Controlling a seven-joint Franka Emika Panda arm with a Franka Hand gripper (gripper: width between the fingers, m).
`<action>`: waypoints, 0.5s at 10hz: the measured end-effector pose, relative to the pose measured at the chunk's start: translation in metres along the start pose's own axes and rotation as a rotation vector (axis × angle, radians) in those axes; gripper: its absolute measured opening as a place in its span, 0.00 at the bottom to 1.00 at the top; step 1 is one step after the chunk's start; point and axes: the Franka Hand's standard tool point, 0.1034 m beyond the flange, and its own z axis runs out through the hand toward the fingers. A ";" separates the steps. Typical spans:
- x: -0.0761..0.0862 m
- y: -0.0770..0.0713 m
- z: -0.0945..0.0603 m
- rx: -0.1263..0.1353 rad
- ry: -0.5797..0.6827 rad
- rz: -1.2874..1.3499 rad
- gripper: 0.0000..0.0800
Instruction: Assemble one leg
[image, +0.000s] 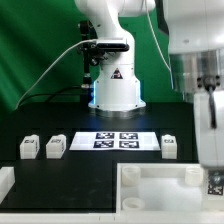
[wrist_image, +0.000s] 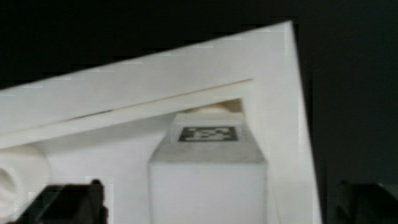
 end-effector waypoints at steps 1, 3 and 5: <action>-0.001 0.000 -0.001 0.001 -0.001 -0.001 0.81; 0.001 0.001 0.002 -0.003 0.002 0.000 0.81; 0.001 0.001 0.002 -0.003 0.002 0.000 0.81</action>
Offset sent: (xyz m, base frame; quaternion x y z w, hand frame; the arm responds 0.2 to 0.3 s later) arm 0.0000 0.0000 0.0000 0.0000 0.0000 0.0000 1.0000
